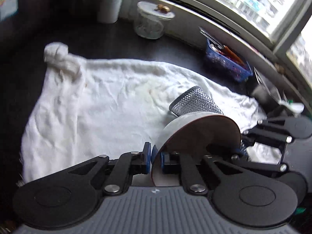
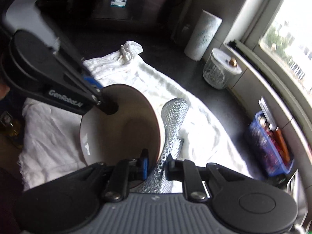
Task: Clean bowl
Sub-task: 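Scrub the bowl's outer wall with the pad in the right gripper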
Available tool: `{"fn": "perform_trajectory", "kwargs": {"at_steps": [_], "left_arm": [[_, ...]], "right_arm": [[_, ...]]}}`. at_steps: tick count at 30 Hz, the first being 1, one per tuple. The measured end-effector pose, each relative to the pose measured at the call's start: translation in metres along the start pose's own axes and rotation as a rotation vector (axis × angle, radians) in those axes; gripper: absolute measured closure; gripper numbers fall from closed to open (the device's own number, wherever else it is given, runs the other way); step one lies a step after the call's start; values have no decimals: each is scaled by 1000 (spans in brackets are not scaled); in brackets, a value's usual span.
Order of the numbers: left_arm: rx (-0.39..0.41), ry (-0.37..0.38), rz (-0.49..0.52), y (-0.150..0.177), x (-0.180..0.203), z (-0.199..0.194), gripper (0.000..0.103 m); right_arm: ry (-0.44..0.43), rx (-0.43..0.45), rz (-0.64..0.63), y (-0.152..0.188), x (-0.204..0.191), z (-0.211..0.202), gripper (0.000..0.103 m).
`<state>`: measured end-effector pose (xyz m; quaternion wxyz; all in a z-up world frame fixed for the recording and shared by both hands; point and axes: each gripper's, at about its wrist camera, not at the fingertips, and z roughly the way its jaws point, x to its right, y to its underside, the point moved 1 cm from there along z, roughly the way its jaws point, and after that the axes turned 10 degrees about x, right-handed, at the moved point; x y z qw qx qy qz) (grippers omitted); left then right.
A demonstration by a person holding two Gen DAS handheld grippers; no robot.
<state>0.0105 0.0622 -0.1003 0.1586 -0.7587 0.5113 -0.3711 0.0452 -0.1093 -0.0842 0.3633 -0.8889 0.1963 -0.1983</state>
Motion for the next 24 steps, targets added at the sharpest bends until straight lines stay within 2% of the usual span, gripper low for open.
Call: {"fn": "perform_trajectory", "kwargs": {"at_steps": [5,9,13,16,20,22,24], "left_arm": [[-18,46,-447,14,-46,5,89],[-40,79,-707,34,-68,9,88],[-60,110,-897,51,-79,15,88],[-85,118,-942,53,-78,19,88],[-109,117,-855,48,-65,21,89],[-123,104,-719,39,-55,21,89],[-126,66,-501,27,-38,18,88]], "right_arm": [[-37,3,67,2,-2,-1,82],[-60,5,144,4,-3,0,81],[-66,5,184,5,-2,0,80],[-60,1,203,4,0,0,80],[-17,2,178,4,1,-1,82],[-5,-9,159,5,1,1,84],[-1,-15,138,7,0,3,85]]}}
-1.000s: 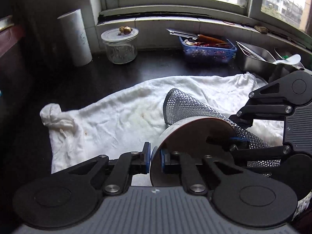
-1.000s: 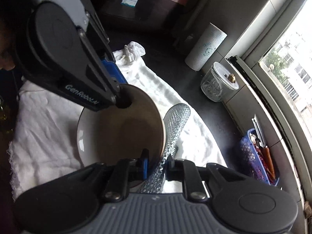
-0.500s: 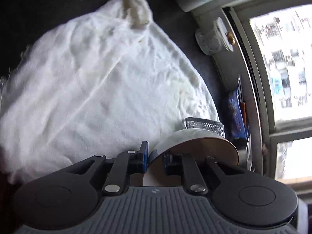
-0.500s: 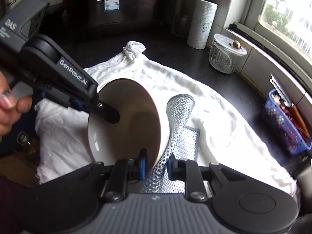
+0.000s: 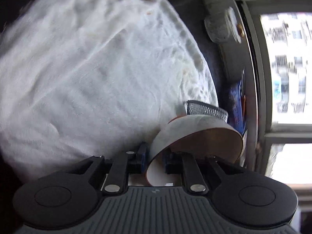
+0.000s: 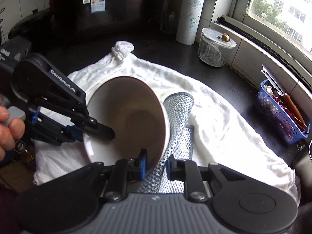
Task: Clean bowl
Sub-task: 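Scrub the bowl's outer wall with the pad in the right gripper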
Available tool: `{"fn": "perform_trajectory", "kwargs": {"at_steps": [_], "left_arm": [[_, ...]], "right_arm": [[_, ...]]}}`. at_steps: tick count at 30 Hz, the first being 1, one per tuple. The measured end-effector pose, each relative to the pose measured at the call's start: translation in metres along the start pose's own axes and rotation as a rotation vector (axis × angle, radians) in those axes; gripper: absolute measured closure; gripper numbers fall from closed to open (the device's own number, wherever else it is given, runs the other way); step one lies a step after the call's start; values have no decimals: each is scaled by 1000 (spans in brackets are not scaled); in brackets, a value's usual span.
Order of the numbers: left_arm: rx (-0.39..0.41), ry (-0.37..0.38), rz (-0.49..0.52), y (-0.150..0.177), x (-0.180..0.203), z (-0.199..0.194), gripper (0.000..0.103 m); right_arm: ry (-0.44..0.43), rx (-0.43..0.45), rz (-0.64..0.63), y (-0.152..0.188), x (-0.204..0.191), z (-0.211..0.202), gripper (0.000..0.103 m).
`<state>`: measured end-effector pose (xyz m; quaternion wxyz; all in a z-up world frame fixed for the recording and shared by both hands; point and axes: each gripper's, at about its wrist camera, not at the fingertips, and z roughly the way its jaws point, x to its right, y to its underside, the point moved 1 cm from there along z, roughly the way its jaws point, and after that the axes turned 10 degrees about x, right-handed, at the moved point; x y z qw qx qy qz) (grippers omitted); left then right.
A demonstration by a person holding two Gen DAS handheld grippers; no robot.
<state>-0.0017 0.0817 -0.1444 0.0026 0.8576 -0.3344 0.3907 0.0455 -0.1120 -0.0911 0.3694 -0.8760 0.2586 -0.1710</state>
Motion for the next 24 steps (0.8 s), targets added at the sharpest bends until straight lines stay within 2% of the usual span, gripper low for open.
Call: {"fn": "perform_trajectory", "kwargs": {"at_steps": [3,6,9,10,12,14,16,17,20,24], "left_arm": [[62,-94,393,3,40,-11,88],[128,-147,785,14,76,-19,88],[170,-186,1055,26,97,-23,89],[176,-191,1094,29,100,-23,90],[168,-174,1025,24,96,-24,94],[160,-152,894,16,87,-26,94],[151,-111,683,4,68,-28,93],[152,-85,557,-1,56,-30,91],[161,-38,265,-7,22,-31,90],[126,17,-95,-10,-19,-26,88]], "right_arm": [[9,6,-39,1,-3,-1,86],[25,12,-98,1,-9,-2,87],[41,20,-182,-1,-15,-3,87],[47,23,-218,-2,-18,-4,87],[47,24,-250,-4,-21,-5,87],[31,21,-217,-7,-17,-5,87],[13,12,-172,-8,-12,-5,87],[-9,2,-110,-8,-5,-4,87],[-62,-18,18,-4,5,-3,86],[-92,-22,77,-1,1,-1,80]]}}
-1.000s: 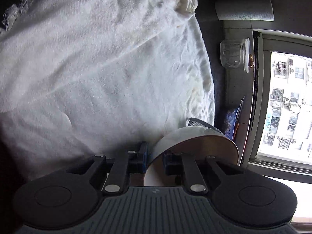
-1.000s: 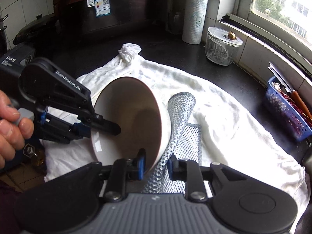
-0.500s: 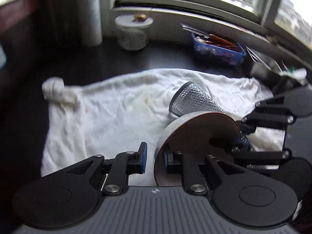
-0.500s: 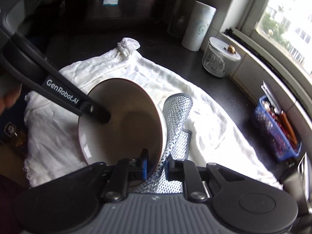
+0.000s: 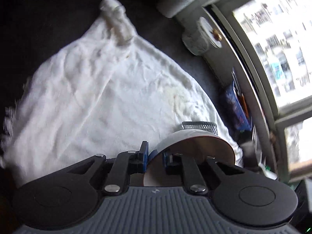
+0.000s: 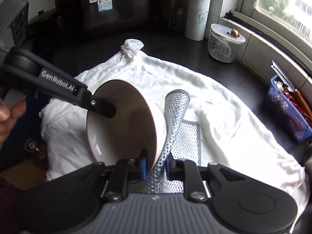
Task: Clean bowl
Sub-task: 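Scrub the bowl's outer wall with the pad in the right gripper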
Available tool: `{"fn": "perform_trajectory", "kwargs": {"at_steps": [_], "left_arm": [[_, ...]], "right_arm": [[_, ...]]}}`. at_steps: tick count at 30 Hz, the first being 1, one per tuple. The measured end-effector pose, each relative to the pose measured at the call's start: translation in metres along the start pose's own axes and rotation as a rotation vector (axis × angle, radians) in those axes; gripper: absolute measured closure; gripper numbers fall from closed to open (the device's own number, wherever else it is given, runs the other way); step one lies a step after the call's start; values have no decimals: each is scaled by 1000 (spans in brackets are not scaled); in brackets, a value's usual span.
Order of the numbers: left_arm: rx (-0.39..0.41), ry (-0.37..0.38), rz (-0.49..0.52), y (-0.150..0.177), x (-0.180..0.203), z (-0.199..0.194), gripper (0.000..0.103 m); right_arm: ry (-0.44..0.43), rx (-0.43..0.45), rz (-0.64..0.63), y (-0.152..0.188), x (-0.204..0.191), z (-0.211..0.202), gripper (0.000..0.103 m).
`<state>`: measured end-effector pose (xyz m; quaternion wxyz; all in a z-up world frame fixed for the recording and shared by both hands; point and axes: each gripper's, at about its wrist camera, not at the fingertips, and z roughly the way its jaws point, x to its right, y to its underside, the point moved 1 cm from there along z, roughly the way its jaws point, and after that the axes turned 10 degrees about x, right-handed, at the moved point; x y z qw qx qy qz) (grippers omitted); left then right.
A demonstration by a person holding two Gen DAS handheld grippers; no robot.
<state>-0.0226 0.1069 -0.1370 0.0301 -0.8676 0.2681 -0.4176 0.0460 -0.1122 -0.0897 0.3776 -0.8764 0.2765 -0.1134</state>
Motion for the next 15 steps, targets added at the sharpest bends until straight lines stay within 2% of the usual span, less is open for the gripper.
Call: {"fn": "perform_trajectory", "kwargs": {"at_steps": [4,7,13,15], "left_arm": [[-58,23,-267,8,-30,8,88],[-91,28,-328,12,-32,14,89],[-121,32,-300,13,-22,22,89],[-130,18,-222,12,-14,23,89]], "right_arm": [[-20,3,53,1,-1,2,79],[-20,3,76,1,0,2,79],[15,6,75,-2,7,0,81],[22,4,75,-2,10,1,82]]}}
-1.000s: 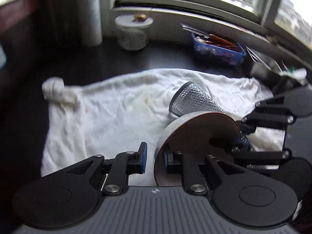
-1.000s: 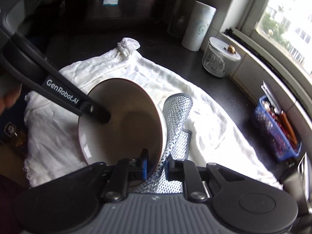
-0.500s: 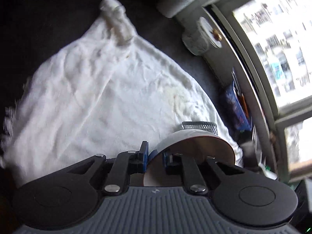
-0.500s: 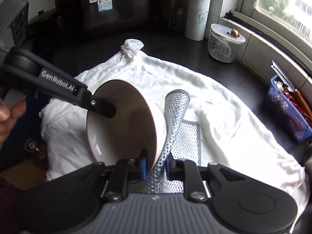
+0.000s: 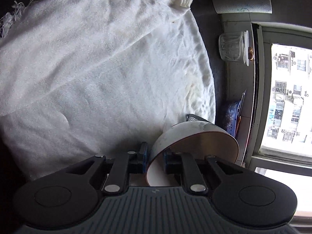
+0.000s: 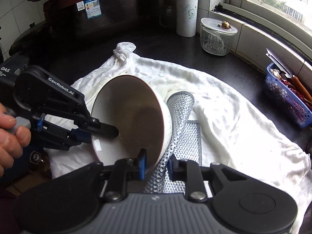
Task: Clean bowl
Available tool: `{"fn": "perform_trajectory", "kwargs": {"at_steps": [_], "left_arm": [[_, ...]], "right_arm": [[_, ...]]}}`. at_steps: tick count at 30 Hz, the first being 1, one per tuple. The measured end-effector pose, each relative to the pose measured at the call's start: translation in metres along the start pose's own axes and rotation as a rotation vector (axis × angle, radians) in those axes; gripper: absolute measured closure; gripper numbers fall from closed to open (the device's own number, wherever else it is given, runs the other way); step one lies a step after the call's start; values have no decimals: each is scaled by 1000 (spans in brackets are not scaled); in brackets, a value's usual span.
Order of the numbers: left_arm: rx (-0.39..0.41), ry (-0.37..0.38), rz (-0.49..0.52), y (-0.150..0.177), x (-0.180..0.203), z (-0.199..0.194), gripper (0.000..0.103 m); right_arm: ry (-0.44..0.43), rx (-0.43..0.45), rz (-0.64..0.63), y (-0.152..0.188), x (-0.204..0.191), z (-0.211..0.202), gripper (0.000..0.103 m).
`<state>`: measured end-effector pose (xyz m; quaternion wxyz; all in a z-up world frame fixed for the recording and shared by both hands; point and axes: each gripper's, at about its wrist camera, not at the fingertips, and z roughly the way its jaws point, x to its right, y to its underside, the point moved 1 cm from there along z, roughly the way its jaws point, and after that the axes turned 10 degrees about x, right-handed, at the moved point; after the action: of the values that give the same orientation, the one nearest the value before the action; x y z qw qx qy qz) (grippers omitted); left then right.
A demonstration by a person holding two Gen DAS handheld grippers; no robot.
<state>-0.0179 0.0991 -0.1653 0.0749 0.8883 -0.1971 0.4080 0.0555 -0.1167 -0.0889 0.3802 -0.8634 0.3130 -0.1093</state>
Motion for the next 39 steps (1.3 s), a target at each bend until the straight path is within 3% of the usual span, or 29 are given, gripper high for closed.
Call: {"fn": "perform_trajectory", "kwargs": {"at_steps": [3,5,8,11,14,15,20,25,29,34,39], "left_arm": [[-8,-50,200,2,20,1,89],[15,-102,433,7,44,-2,88],[110,-175,823,25,79,-11,88],[181,-203,1134,45,105,-18,88],[209,-209,1327,61,120,-19,88],[210,-202,1334,62,122,-20,88],[184,-143,1092,40,116,-22,87],[145,-74,595,-1,70,-27,86],[148,-41,359,-11,43,-28,84],[81,-4,-74,-11,-12,-17,84],[41,30,-168,-4,-21,-9,84]], "right_arm": [[4,-6,5,0,3,2,85],[3,-10,9,1,3,2,86],[5,-10,0,1,2,2,86],[13,-3,-25,-2,1,0,90],[25,8,-66,-6,-2,-2,92],[29,11,-79,-6,-3,-2,92],[27,16,-116,-8,-6,-4,92],[12,17,-104,-8,-6,-5,90],[-24,8,-55,-7,-6,-1,85],[-67,-12,12,-4,-9,5,80],[-80,-31,68,2,-9,10,80]]}}
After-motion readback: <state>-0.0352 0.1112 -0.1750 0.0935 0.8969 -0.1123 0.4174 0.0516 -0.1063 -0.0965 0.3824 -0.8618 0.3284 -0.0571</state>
